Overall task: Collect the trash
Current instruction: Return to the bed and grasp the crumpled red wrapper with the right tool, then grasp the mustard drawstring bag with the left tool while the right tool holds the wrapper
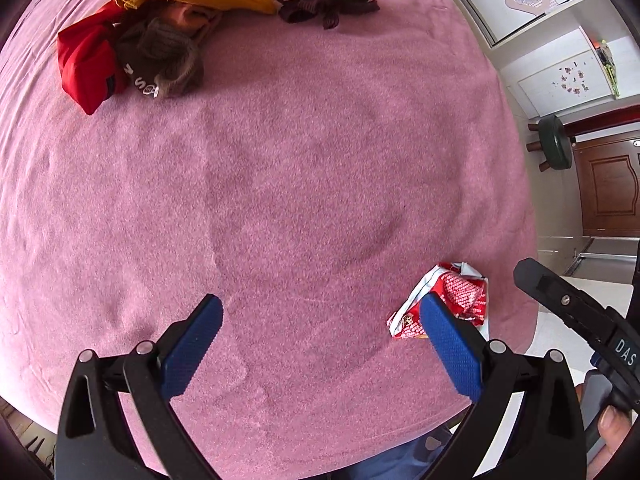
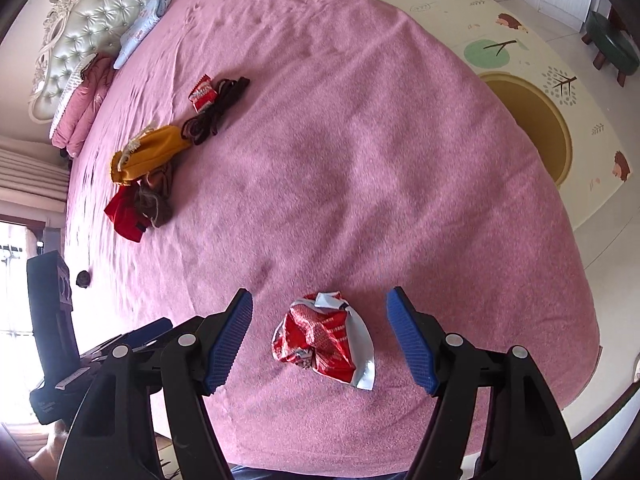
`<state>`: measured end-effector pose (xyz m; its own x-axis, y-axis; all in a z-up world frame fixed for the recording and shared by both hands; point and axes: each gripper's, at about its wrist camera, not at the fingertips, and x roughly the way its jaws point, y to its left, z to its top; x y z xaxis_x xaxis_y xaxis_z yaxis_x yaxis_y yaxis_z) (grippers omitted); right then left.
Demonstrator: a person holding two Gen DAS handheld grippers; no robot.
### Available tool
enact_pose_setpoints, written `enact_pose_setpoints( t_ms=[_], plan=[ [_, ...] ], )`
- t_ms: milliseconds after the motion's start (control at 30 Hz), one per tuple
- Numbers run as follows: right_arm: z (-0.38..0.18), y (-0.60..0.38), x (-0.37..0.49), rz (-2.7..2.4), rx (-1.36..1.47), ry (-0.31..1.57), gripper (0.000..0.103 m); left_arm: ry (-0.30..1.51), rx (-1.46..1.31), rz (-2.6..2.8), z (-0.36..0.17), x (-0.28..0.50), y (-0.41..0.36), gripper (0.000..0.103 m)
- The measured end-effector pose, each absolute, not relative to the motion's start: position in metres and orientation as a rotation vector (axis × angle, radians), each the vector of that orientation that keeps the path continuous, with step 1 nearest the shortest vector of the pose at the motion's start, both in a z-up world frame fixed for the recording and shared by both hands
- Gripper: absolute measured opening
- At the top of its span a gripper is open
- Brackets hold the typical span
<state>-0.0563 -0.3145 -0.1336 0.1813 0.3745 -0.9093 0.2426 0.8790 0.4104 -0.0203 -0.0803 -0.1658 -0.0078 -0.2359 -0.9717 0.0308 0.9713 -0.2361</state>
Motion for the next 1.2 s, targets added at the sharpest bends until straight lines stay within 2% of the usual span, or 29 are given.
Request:
enact_pose_setpoints(
  t_ms=[200,233,267,333,367,467,567,900,1200],
  plan=[
    [-0.160,-0.304,-0.069,0.106,0.540,1.468,0.068,1.569,-0.151,-0.213,-0.172,-0.029,-0.079,0.098],
    [-0.163,-0.301,-0.071,0.107,0.537,1.477,0.066,1.568,-0.147,-0.215,-0.172,-0.029,-0.080,0.098],
    [-0.167,-0.299,-0.072,0.107,0.529,1.484,0.057,1.569,-0.142,-0.215,-0.173,-0.029,-0.080,0.098],
    [-0.170,-0.295,-0.074,0.097,0.509,1.486,0.045,1.566,-0.139,-0.211,-0.172,-0.029,-0.080,0.098],
    [-0.169,-0.294,-0.074,0.108,0.517,1.482,0.036,1.564,-0.140,-0.209,-0.172,-0.028,-0.080,0.098],
    [-0.162,-0.288,-0.069,0.142,0.499,1.477,0.024,1.551,-0.148,-0.202,-0.166,-0.022,-0.077,0.098],
    [-0.147,-0.280,-0.055,0.191,0.449,1.447,0.017,1.529,-0.150,-0.196,-0.157,-0.014,-0.073,0.098],
    [-0.107,-0.261,0.014,0.298,0.463,1.361,0.017,1.428,-0.117,-0.124,-0.121,0.043,-0.045,0.098],
    [-0.101,-0.234,0.077,0.359,0.453,1.339,0.017,1.365,-0.066,-0.032,-0.103,0.123,-0.006,0.098]
  ],
)
